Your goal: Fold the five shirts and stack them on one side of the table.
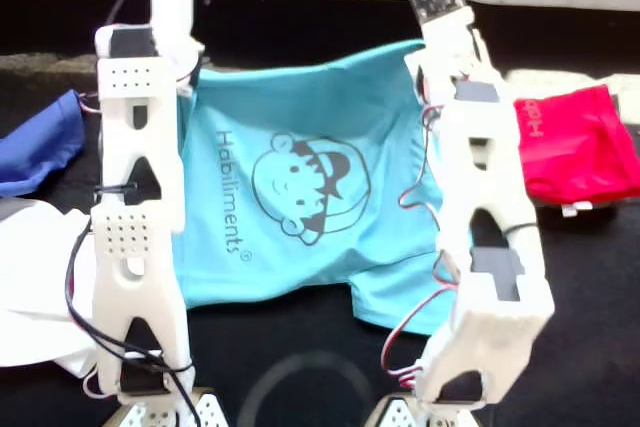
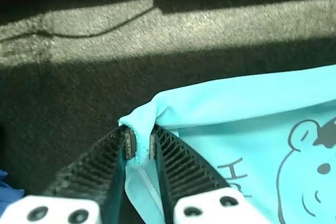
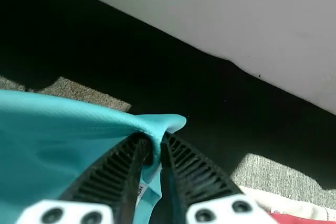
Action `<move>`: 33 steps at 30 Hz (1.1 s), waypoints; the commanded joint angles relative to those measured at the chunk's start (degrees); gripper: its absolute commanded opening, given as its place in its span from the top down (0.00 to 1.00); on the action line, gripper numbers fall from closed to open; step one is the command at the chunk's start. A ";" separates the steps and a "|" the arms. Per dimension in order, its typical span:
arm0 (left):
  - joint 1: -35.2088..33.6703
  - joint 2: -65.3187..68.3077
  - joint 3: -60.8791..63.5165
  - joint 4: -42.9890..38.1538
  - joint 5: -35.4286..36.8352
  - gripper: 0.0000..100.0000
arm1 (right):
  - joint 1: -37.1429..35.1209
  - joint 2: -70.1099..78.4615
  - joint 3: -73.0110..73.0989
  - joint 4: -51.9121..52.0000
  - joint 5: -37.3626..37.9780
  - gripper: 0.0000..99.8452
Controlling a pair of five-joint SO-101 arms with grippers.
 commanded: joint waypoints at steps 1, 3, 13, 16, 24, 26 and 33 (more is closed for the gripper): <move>-3.38 0.04 -8.22 0.09 -0.35 0.99 | -0.40 2.15 -13.41 -1.27 0.18 0.99; -4.53 0.04 -8.75 -0.26 -0.18 0.99 | -0.40 4.62 -19.21 -1.27 0.18 0.99; -3.03 4.70 -6.11 -3.34 -0.09 0.99 | -4.26 19.65 -27.12 7.69 0.18 0.99; -2.24 7.08 -6.20 -3.52 -0.09 0.99 | -5.32 23.60 -27.12 10.33 0.18 0.99; -1.01 9.89 -6.90 4.92 -0.09 0.99 | -4.00 24.13 -27.12 19.91 0.18 0.99; -1.01 9.27 -8.92 9.14 -0.09 0.99 | -3.03 21.32 -27.12 23.69 0.18 0.99; 0.31 4.35 -12.88 17.14 0.00 0.99 | -1.71 10.95 -27.12 38.46 0.09 0.99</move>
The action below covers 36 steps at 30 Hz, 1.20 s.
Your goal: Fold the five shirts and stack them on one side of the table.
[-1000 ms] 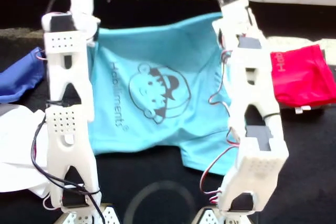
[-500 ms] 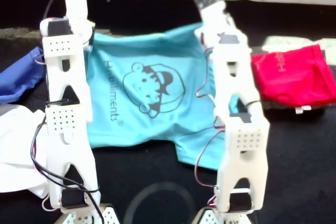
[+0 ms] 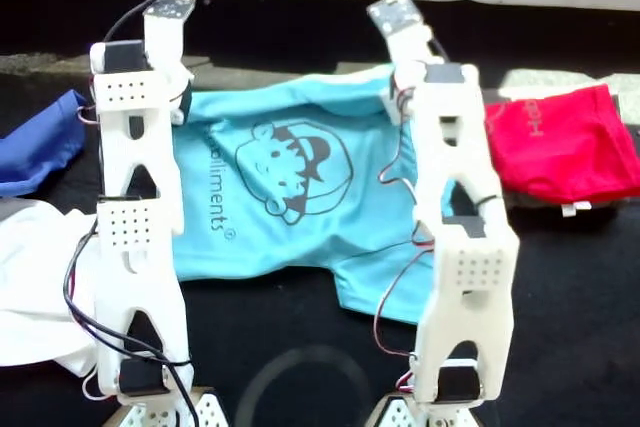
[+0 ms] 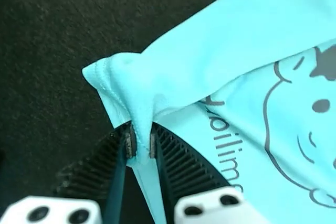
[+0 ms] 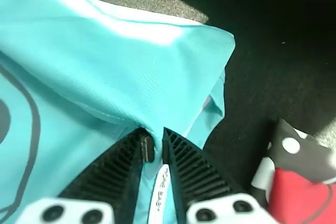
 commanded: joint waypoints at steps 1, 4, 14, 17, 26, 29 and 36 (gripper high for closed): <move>1.10 -7.34 -1.27 1.58 0.09 0.99 | 1.10 -8.84 -3.21 7.96 0.09 0.99; 1.19 -13.76 6.99 1.67 0.09 0.99 | 0.84 -12.53 -3.12 13.76 0.09 0.99; 1.19 -41.10 50.07 1.58 -0.35 0.99 | -0.31 -19.56 -2.59 32.13 0.09 0.99; 1.19 -46.11 57.45 1.58 -0.44 0.99 | -0.40 -21.32 -0.75 35.38 0.09 0.99; 1.10 -61.41 78.55 1.14 -3.25 0.99 | 0.84 -42.07 26.86 30.64 0.09 0.99; 0.84 -65.10 86.73 -3.69 -3.25 0.99 | 1.19 -51.21 39.96 27.56 0.18 0.99; 0.92 -67.91 98.24 -9.41 -3.25 0.99 | 1.19 -71.43 63.43 25.45 0.62 0.99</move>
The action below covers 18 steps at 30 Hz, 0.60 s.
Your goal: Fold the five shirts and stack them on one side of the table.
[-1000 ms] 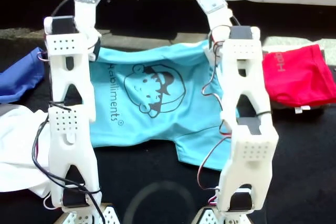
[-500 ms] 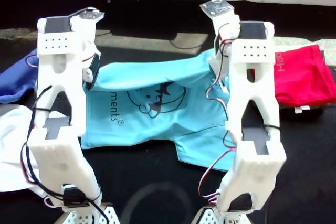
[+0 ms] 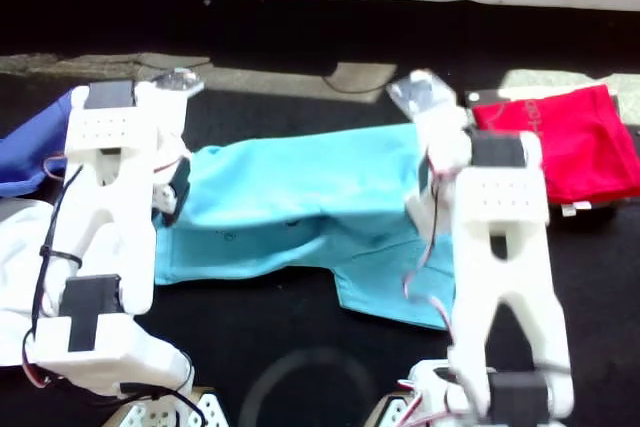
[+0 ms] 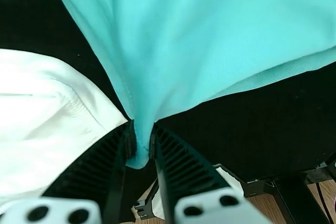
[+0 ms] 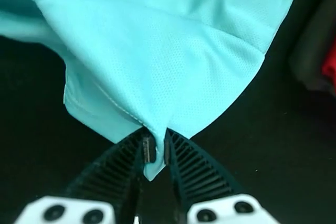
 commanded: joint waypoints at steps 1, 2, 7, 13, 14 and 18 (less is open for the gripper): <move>0.40 -3.47 2.59 -1.23 -0.35 0.99 | 0.75 -11.12 7.43 -0.48 0.62 0.99; 0.40 -3.47 3.03 -1.14 -0.35 0.99 | 0.75 -13.32 8.75 -0.40 0.62 0.99; 0.40 -4.35 3.56 -0.70 -0.35 0.99 | 0.75 -18.51 13.05 2.15 0.62 0.99; 0.75 -10.59 5.32 1.67 -0.35 0.99 | 0.57 -20.97 8.84 8.22 0.62 0.99; 0.66 -10.77 6.90 0.88 -0.35 0.99 | 0.57 -20.97 9.63 8.31 0.62 0.99; 0.48 -10.68 15.87 -6.77 -1.14 0.99 | 0.40 -21.05 15.78 6.11 0.62 0.99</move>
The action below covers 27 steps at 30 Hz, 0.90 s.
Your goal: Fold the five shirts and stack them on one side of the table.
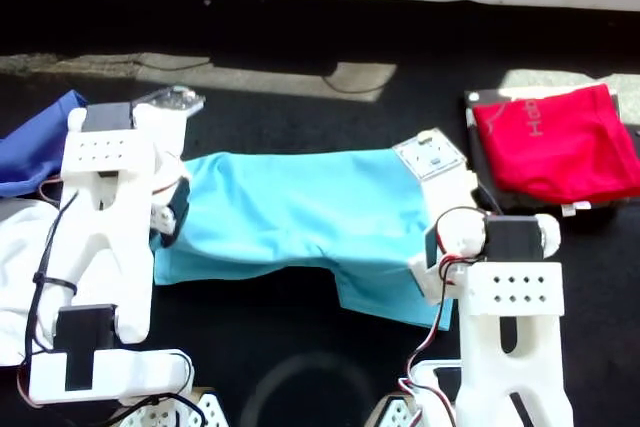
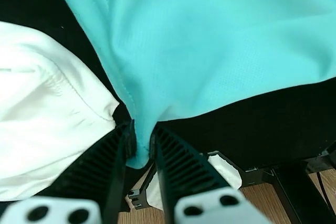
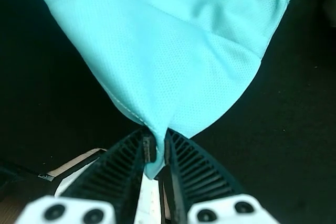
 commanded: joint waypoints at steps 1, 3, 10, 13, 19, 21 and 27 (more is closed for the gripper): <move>0.40 -2.24 6.37 -6.24 -1.76 0.99 | 0.40 -1.10 3.91 -2.51 0.62 0.99; 0.40 -2.24 9.19 -9.41 -1.93 0.99 | 0.40 -1.10 7.08 -4.70 0.70 0.99; 0.40 -2.24 10.59 -11.16 -1.93 0.99 | 0.31 -1.19 10.51 -6.20 0.70 0.99; 0.40 -2.24 10.59 -11.16 -1.93 0.99 | 0.40 -0.84 13.67 -8.22 0.70 0.99; 0.22 -2.86 10.07 -9.85 -1.85 0.94 | 0.48 -1.19 17.01 -10.42 0.62 0.87; 0.22 -2.95 8.40 -7.38 -1.85 0.87 | 0.40 -1.19 13.85 -8.57 0.62 0.81; -4.00 -2.95 -6.46 -0.35 -1.93 0.81 | 0.48 -1.19 -1.01 -3.82 0.26 0.81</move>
